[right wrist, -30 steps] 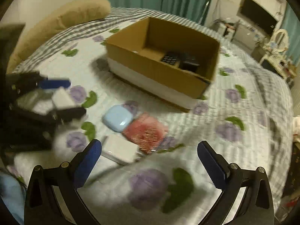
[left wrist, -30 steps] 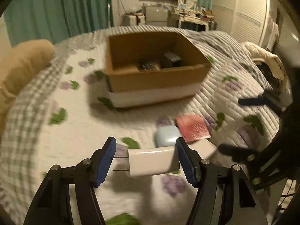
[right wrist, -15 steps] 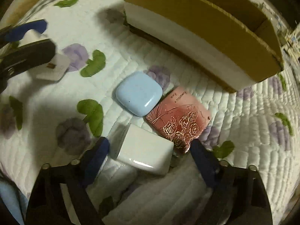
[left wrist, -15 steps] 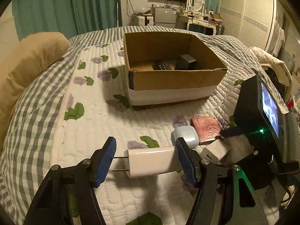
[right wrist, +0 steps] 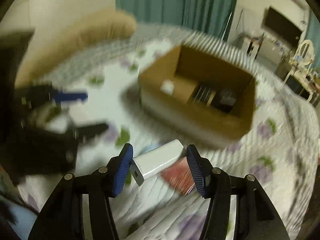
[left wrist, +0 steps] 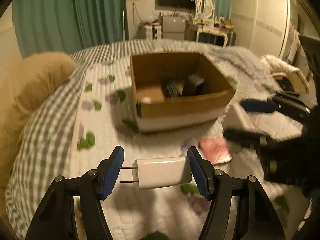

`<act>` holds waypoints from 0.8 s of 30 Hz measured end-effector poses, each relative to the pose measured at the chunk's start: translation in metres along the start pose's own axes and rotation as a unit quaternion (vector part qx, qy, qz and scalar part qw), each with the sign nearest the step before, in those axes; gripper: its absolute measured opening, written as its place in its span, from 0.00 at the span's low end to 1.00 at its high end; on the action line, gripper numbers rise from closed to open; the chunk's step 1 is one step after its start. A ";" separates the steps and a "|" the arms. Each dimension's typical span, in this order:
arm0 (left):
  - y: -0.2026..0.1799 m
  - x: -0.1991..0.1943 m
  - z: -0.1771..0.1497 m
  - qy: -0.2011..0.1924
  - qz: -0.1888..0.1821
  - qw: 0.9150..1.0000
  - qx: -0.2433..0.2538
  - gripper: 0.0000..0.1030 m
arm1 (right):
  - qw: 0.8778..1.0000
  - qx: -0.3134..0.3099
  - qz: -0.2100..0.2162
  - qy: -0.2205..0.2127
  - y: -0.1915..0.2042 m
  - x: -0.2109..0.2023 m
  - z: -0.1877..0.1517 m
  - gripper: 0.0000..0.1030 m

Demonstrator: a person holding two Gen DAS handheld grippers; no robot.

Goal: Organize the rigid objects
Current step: 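Lower both white items into the box while opening both grippers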

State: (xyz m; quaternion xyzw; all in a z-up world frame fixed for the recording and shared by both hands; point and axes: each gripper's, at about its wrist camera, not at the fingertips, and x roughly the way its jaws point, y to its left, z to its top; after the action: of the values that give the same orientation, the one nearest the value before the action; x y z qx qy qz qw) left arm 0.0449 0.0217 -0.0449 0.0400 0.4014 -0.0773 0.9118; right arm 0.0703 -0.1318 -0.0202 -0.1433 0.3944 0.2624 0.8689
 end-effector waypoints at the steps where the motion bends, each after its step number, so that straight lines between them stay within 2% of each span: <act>1: 0.000 -0.003 0.007 -0.005 -0.001 1.000 0.001 0.65 | 1.000 0.002 -0.003 -0.013 -0.005 -0.005 0.012 0.54; 6: -0.005 -0.005 0.064 -0.057 0.011 0.998 0.019 0.65 | 0.997 0.025 -0.024 -0.062 -0.046 -0.019 0.060 0.54; 9: -0.007 0.012 0.100 -0.075 0.005 0.997 0.019 0.65 | 0.996 0.030 -0.053 -0.069 -0.069 -0.016 0.087 0.54; 12: -0.008 0.041 0.129 -0.086 0.012 0.996 0.017 0.65 | 0.996 0.051 -0.053 -0.051 -0.095 0.003 0.106 0.54; 16: -0.008 0.093 0.147 -0.050 0.016 0.999 0.008 0.65 | 0.995 0.063 -0.071 -0.027 -0.119 0.039 0.123 0.54; 20: -0.012 0.128 0.145 -0.028 0.019 0.999 0.015 0.65 | 0.995 0.076 -0.068 0.000 -0.131 0.073 0.122 0.54; 24: -0.009 0.150 0.136 0.001 0.023 1.000 0.000 0.65 | 0.994 0.082 -0.073 0.012 -0.136 0.094 0.114 0.54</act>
State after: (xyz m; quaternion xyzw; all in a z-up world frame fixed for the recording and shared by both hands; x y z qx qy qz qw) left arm 0.2424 -0.0215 -0.0642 0.0496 0.4010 -0.0562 0.9130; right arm 0.2688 -0.1591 -0.0118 -0.1030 0.4136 0.1636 0.8897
